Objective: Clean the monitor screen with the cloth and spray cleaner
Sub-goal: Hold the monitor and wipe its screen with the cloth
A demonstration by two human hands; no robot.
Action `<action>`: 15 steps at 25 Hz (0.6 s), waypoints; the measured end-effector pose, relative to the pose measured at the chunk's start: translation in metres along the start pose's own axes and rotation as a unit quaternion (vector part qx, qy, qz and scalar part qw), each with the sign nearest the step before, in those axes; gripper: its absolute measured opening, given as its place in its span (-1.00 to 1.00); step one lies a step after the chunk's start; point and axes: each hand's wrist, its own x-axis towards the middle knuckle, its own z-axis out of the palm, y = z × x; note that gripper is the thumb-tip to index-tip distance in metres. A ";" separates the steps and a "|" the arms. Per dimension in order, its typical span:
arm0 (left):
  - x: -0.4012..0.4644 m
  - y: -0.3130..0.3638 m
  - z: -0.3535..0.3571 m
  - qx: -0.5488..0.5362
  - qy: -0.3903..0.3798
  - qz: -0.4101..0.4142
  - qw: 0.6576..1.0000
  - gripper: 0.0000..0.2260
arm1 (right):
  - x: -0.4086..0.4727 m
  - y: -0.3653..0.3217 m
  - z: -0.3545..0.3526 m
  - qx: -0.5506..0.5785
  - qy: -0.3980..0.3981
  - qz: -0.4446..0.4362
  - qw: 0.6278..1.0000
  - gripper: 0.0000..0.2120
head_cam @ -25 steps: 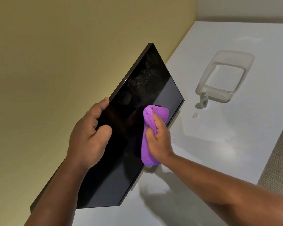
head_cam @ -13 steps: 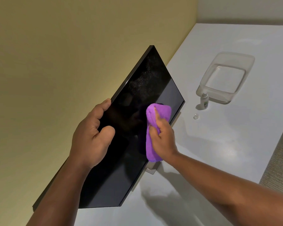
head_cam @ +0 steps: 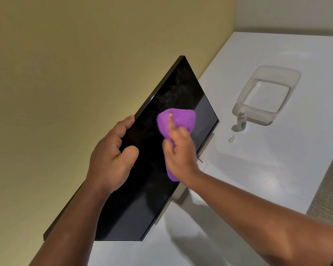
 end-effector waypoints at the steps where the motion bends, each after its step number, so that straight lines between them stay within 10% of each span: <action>1: 0.000 0.001 0.000 0.003 0.001 0.003 1.000 -0.22 | -0.008 -0.003 0.007 -0.009 -0.021 -0.060 0.998 -0.39; 3: -0.001 0.003 -0.001 0.010 0.000 0.005 1.000 -0.25 | -0.028 0.006 0.003 -0.029 -0.079 -0.133 0.988 -0.41; 8: 0.000 -0.002 0.000 0.018 -0.007 0.000 1.000 -0.24 | -0.002 0.015 -0.014 -0.011 -0.002 0.032 0.999 -0.37; 13: 0.000 0.001 -0.002 0.043 -0.006 0.016 0.999 -0.21 | -0.018 0.002 0.006 -0.047 -0.056 -0.121 0.990 -0.37; 15: -0.001 0.003 -0.001 0.054 -0.008 0.009 0.998 -0.24 | -0.030 0.012 -0.008 -0.030 -0.059 -0.020 0.998 -0.37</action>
